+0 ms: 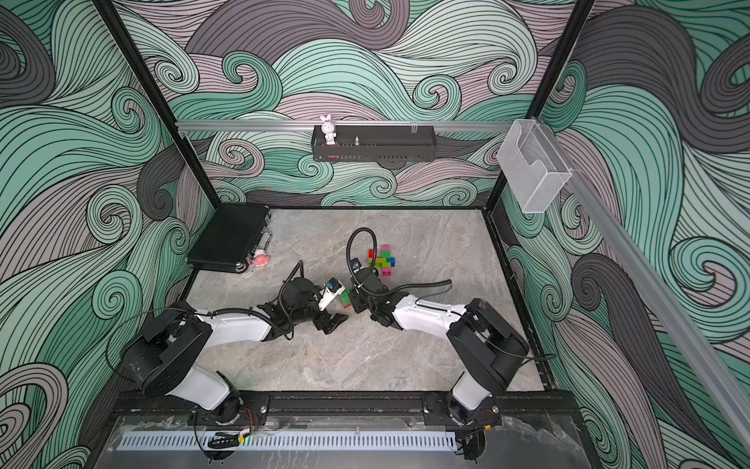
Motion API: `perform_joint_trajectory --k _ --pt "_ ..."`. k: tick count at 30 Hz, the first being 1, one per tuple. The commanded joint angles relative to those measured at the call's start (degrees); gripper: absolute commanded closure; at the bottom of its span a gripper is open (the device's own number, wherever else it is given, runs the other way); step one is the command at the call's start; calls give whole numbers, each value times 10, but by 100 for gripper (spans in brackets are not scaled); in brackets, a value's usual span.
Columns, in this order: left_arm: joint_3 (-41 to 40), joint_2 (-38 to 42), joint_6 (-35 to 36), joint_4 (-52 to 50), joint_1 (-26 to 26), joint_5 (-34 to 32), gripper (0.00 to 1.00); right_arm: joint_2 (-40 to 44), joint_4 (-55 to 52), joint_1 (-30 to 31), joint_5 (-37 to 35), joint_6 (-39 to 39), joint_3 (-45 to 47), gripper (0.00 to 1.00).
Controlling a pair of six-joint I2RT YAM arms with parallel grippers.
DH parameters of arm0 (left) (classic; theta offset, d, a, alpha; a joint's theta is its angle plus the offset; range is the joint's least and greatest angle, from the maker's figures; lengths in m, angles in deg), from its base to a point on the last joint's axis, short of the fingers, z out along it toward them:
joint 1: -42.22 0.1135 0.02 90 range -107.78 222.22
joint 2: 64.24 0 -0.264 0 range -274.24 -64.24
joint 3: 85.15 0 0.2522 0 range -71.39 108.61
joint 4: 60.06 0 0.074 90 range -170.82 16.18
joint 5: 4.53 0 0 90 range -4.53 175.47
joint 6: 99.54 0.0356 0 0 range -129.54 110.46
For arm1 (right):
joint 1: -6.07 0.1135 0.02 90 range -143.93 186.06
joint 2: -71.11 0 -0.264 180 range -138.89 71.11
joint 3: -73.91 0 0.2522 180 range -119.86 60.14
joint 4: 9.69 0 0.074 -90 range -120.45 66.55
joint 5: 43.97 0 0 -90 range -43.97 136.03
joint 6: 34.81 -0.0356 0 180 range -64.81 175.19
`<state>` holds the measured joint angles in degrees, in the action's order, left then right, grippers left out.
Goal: Assemble the number 4 with lego
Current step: Assemble the lego brick with the lego brick.
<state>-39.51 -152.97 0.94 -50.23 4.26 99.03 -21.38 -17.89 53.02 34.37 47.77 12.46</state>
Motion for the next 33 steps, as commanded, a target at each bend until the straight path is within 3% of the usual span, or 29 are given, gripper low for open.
perform_joint_trajectory --k 1,11,33 --pt "4 -22 17 74 5 1 12 -45 -140 4 50 15 41 79" --pt "31 -70 44 102 5 57 27 -43 -142 4 50 19 37 79" --pt "19 -93 32 146 4 54 50 -42 -139 4 50 3 38 74"
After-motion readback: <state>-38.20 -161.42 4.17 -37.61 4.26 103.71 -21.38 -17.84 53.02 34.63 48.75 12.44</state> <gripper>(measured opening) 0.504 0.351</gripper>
